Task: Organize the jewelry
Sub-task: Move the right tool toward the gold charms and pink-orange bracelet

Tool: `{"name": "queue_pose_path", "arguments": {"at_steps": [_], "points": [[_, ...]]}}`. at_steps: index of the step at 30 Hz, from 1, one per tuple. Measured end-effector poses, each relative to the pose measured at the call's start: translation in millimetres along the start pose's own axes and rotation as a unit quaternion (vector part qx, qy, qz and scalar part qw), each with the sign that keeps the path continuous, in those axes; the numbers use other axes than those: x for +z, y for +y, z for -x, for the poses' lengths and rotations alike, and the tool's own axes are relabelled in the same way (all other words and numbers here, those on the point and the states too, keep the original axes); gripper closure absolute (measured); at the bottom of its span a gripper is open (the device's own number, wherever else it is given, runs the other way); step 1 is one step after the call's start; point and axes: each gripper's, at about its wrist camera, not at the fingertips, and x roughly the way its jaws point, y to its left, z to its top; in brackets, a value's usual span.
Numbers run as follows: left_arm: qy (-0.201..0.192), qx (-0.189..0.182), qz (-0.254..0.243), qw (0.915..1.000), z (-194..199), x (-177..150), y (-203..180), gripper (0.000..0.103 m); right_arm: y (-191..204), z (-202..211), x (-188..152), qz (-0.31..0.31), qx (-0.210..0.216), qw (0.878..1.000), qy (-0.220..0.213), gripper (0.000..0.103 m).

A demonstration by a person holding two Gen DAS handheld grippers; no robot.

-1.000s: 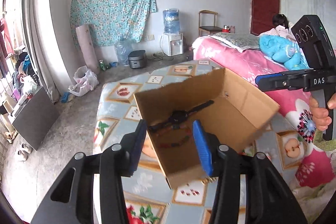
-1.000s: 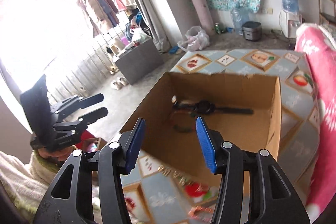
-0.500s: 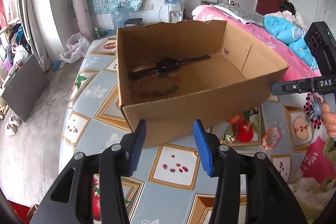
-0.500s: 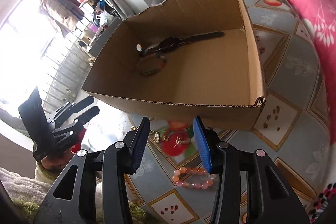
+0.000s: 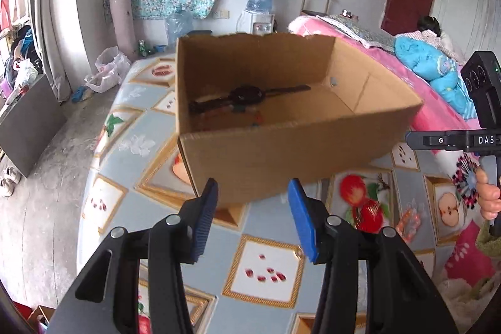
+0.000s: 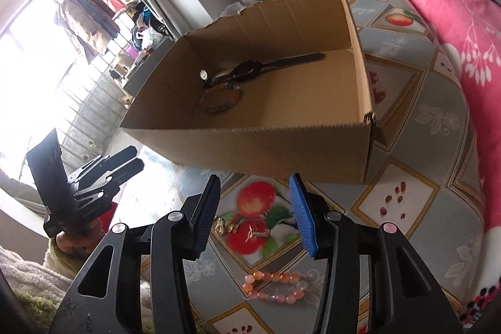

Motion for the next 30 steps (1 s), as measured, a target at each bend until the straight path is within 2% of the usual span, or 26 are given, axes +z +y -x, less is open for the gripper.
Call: {"name": "queue_pose_path", "arguments": {"at_steps": [6, 10, 14, 20, 24, 30], "points": [[0.047, -0.05, -0.009, 0.9976, -4.8, -35.2, -26.6, 0.057, 7.8, -10.8, -33.2, -0.002, 0.0, 0.999, 0.036, 0.058], [0.07, -0.055, -0.027, 0.9956, -17.3, -46.0, -43.8, 0.057, 14.5, -28.3, -43.9, 0.015, -0.026, 0.998, 0.06, 0.058], [0.066, -0.049, -0.06, 0.9948, -20.3, -47.5, -56.2, 0.057, 25.3, -37.6, -41.7, 0.056, -0.065, 0.994, 0.063, 0.058], [0.064, -0.059, -0.081, 0.9929, -25.4, -46.3, -64.1, 0.057, 35.7, -51.6, -40.7, 0.085, -0.096, 0.989, 0.07, 0.059], [0.059, -0.058, -0.089, 0.9926, -30.2, -41.0, -67.1, 0.057, 43.5, -57.5, -43.4, 0.103, -0.119, 0.985, 0.074, 0.064], [0.06, -0.064, -0.089, 0.9922, -34.3, -39.5, -67.1, 0.058, 48.0, -59.4, -45.5, 0.082, -0.121, 0.986, 0.075, 0.074]]}}
